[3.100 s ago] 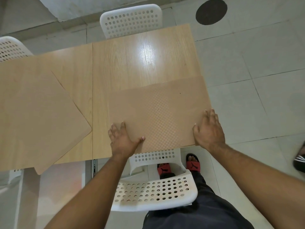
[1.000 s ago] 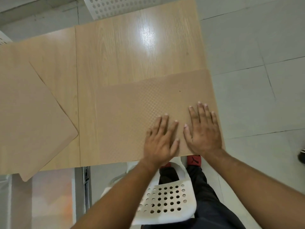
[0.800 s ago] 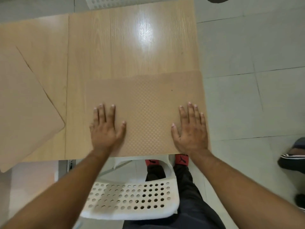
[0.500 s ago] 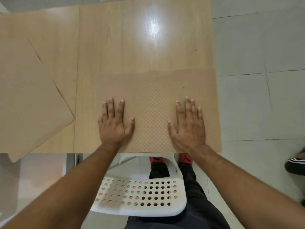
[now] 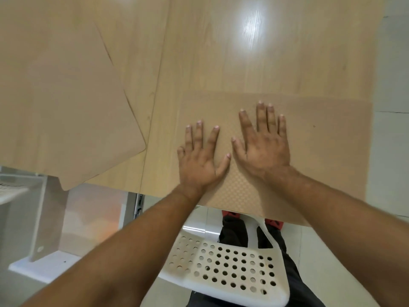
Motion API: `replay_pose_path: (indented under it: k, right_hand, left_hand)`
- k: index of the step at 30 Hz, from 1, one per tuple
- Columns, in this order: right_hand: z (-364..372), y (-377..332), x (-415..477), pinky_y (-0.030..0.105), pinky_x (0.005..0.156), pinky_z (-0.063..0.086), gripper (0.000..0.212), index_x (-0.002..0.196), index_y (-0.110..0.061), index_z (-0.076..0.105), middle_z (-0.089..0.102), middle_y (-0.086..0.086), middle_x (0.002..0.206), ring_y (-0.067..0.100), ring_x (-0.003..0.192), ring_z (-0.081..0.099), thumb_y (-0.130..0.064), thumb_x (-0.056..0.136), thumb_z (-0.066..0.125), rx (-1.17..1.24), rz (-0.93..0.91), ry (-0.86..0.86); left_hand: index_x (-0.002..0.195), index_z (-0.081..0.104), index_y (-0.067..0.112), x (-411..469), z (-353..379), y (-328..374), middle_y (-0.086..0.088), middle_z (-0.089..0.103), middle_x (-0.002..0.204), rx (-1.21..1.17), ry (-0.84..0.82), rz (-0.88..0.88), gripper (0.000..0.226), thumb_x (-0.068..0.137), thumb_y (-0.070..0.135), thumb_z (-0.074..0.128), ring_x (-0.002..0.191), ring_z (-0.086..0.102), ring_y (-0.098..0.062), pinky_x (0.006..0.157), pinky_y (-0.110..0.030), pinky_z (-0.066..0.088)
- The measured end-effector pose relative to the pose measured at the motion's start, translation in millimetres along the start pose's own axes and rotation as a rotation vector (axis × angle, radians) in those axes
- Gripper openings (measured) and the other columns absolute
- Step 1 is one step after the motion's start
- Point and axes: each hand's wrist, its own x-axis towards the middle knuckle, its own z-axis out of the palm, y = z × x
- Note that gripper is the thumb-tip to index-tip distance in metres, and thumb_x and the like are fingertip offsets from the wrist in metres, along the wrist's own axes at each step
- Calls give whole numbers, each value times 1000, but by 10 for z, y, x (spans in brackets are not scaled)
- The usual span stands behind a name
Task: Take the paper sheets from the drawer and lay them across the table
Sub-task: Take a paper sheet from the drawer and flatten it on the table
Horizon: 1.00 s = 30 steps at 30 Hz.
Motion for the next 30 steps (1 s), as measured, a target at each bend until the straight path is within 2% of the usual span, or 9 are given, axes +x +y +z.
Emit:
replay_pose_path:
  k: [3, 6, 13, 16, 21, 30]
  right_hand:
    - [-2, 18, 4, 56, 121, 3, 72, 160, -32, 6, -3, 17, 167, 34, 154, -3, -62, 96, 22, -20, 7, 2]
    - [11, -12, -7, 56, 121, 4, 71, 159, -35, 7, -2, 16, 167, 34, 154, -1, -61, 96, 24, -23, 1, 9]
    - [-21, 2, 19, 53, 122, 0, 71, 158, -42, 9, -2, 6, 168, 28, 154, -2, -67, 93, 27, 18, 27, -4]
    - [-70, 269, -27, 51, 122, -4, 70, 157, -44, 9, -2, 2, 169, 26, 154, -3, -69, 93, 26, 47, 140, 2]
    - [-234, 1041, -209, 51, 122, 0, 72, 158, -40, 7, -1, 7, 168, 26, 154, -4, -68, 93, 20, 55, 373, 16]
    - [-512, 1394, -411, 47, 123, -2, 83, 160, -31, 1, -7, 10, 168, 27, 154, -9, -75, 91, 21, 114, 347, -26]
  left_hand:
    - [159, 4, 38, 458, -105, 81, -12, -10, 167, 0, -12, 39, 80, 91, 71, 32, 153, -9, -38, 113, -65, 17]
    - [159, 4, 38, 660, -140, 128, -14, -9, 167, 8, -8, 27, 77, 94, 67, 31, 153, -8, -36, 113, -64, 18]
    - [158, 1, 42, 648, -169, 98, -8, -13, 167, -11, -18, 14, 76, 93, 68, 31, 154, -11, -31, 115, -64, 16]
    - [157, -1, 45, 634, -178, 97, -5, -16, 167, -53, -44, 11, 75, 94, 69, 31, 153, -13, -30, 116, -64, 11]
    - [156, -3, 45, 630, -205, 122, -6, -17, 167, -54, -44, 17, 73, 95, 69, 27, 153, -14, -30, 116, -63, 7]
    - [158, 4, 36, 492, -323, 256, -4, -6, 168, -35, -31, -6, 76, 93, 71, 23, 154, -6, -28, 116, -64, 14]
